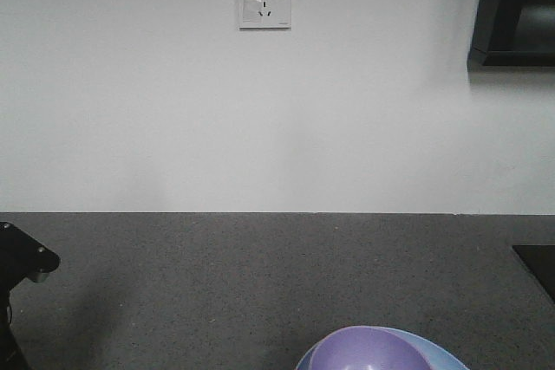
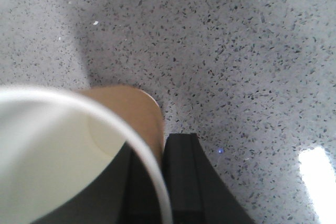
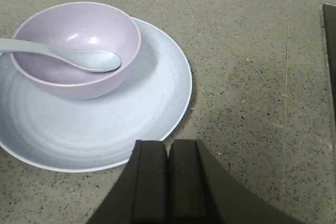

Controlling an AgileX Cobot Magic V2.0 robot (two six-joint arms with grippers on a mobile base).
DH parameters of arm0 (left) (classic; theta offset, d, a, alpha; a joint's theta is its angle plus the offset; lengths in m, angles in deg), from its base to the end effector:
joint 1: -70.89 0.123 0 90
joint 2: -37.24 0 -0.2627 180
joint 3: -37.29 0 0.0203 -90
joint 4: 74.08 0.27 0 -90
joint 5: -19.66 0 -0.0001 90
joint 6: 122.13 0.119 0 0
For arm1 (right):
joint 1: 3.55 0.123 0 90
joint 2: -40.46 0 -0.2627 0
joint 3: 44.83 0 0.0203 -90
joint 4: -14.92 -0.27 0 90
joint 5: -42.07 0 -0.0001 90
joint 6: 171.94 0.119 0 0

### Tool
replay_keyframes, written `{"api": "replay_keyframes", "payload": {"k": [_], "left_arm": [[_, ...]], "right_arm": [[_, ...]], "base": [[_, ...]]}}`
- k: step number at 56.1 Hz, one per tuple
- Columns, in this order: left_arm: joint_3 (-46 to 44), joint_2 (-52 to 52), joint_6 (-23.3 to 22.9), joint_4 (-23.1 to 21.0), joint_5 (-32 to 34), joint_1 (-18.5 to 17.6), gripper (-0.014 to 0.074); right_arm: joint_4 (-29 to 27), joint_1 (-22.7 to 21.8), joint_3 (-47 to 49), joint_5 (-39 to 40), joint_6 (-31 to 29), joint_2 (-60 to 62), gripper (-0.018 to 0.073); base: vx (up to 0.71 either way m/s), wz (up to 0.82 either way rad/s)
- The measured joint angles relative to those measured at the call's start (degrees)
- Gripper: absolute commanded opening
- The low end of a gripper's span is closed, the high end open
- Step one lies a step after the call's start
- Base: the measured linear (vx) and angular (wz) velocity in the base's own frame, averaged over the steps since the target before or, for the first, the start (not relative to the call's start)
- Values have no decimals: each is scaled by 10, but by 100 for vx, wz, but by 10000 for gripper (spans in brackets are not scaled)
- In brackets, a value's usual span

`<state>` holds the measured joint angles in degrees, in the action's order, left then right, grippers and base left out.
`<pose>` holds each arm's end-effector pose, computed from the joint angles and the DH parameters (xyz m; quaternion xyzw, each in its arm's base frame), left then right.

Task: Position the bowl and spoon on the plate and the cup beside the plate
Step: 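Move the left gripper to the brown paper cup and grasp it, then carry the brown cup beside the plate and set it down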

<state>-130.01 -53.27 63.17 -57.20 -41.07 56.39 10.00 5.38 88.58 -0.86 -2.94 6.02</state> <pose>0.3016 -0.0468 0.2337 0.2208 0.9557 0.1253 0.1487 0.1426 0.0295 0.2675 -0.1388 0.8711 0.0321 0.4700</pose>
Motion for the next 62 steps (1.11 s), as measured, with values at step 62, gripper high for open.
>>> {"api": "replay_keyframes", "payload": {"k": [62], "left_arm": [[-248, -142, 21, -86, -47, -331, 0]], "right_arm": [[0, 0, 0, 0, 0, 0, -11]], "base": [[0, 0]]}}
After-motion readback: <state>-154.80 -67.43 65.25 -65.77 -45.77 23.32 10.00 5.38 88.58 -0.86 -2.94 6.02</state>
